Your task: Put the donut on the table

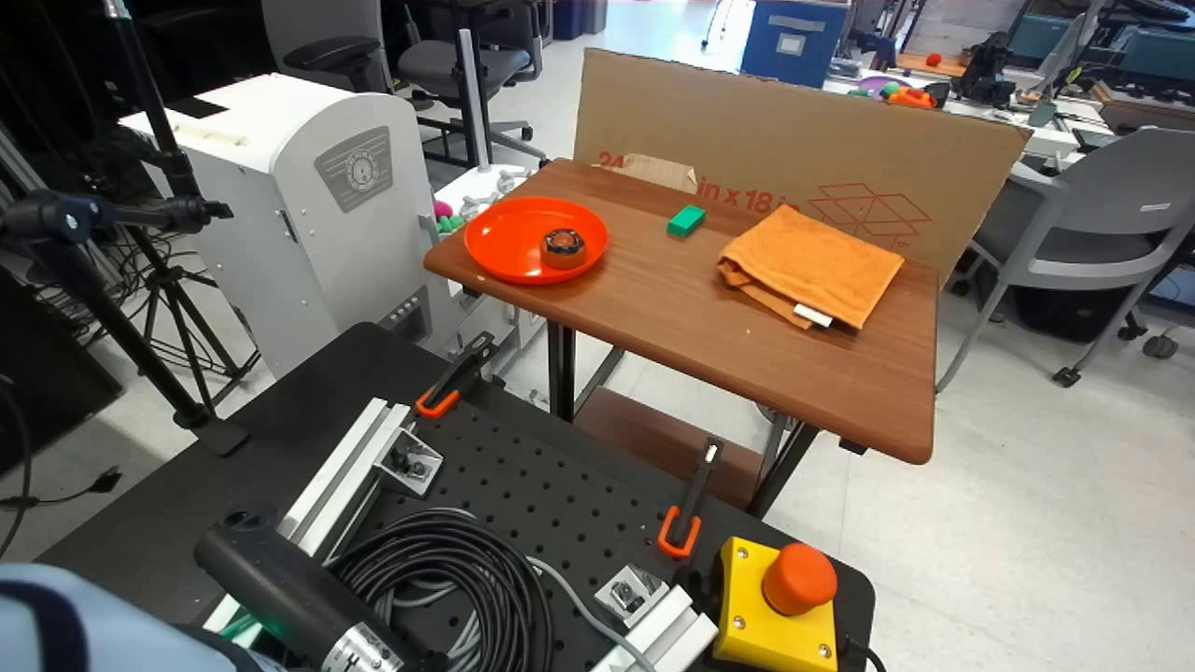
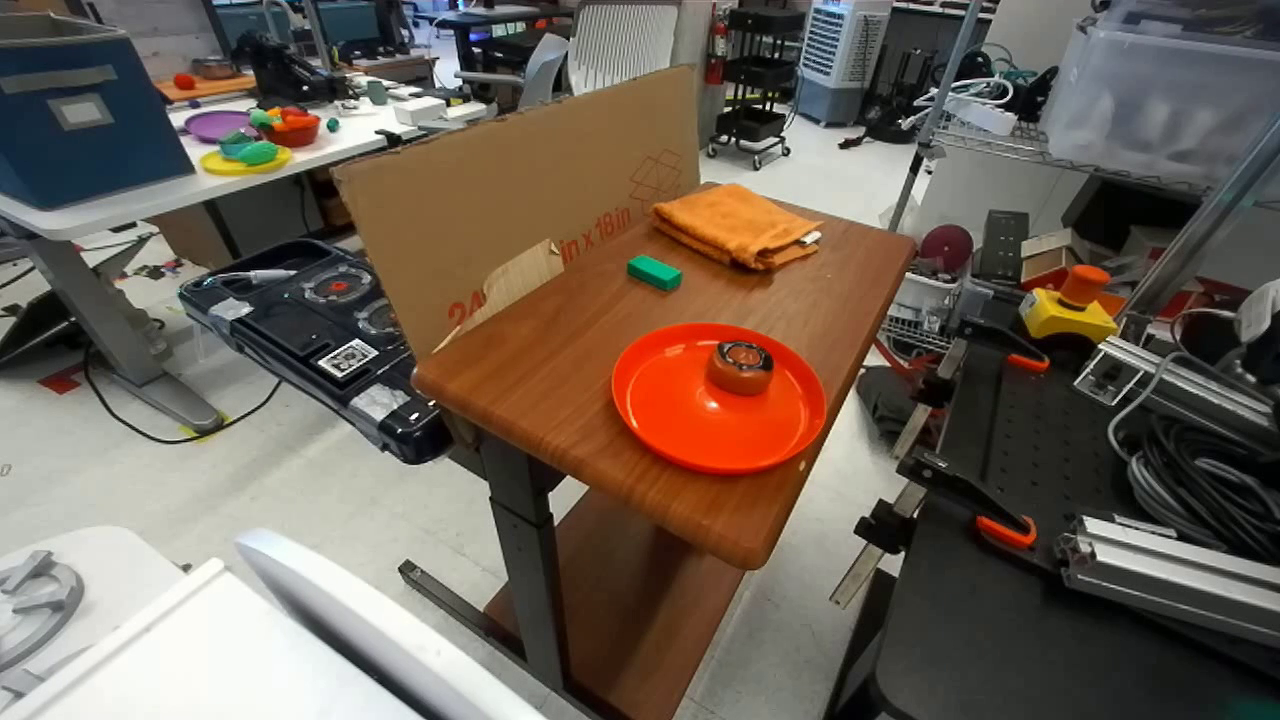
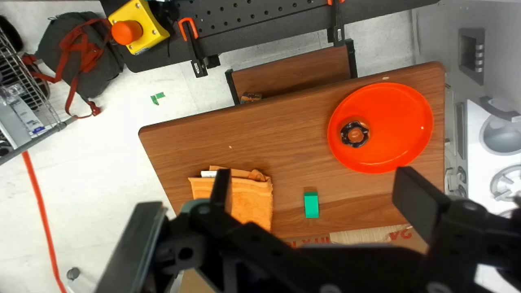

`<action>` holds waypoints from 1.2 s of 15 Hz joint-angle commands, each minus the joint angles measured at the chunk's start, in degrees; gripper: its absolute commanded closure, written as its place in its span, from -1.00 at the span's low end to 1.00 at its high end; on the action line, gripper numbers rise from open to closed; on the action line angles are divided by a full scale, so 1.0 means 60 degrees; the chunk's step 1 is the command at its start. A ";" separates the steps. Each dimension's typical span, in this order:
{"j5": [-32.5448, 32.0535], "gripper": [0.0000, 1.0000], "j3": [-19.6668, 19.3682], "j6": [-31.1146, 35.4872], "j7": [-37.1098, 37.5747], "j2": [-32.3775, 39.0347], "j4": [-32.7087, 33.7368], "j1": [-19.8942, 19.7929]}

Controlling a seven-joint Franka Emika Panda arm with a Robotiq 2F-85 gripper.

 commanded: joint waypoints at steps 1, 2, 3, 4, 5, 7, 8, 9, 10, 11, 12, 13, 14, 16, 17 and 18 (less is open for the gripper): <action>-0.0048 -1.00 -0.0061 -0.0015 0.0042 0.0019 0.0015 0.0082; -0.0048 -1.00 -0.0061 -0.0015 0.0042 0.0019 0.0015 0.0081; -0.0060 -1.00 -0.0007 -0.0022 0.0174 0.0243 0.0163 0.0008; -0.0097 -1.00 0.0041 0.0049 0.0248 0.0459 0.0261 -0.0047; -0.0138 -1.00 0.0082 0.0124 0.0285 0.0708 0.0356 -0.0081; -0.0255 -1.00 0.0145 0.0363 0.0379 0.1368 0.0592 -0.0141; -0.0321 -1.00 0.0149 0.0529 0.0417 0.1735 0.0727 -0.0135; -0.0350 -1.00 0.0102 0.0833 0.0370 0.2203 0.0866 -0.0097; -0.0368 -1.00 0.0059 0.1128 0.0345 0.2650 0.1005 -0.0058; -0.0379 -1.00 0.0036 0.1510 0.0372 0.3200 0.1172 -0.0034; -0.0392 -1.00 0.0017 0.1870 0.0387 0.3723 0.1324 0.0004; -0.0412 -1.00 0.0018 0.2234 0.0431 0.4267 0.1483 0.0043; -0.0461 -1.00 0.0015 0.2495 0.0478 0.4769 0.1653 0.0080; -0.0655 -1.00 -0.0003 0.2992 0.0588 0.5826 0.1984 0.0189; -0.0660 -1.00 -0.0055 0.3177 0.0537 0.6339 0.2158 0.0297; -0.0665 -1.00 -0.0090 0.3307 0.0493 0.6831 0.2338 0.0423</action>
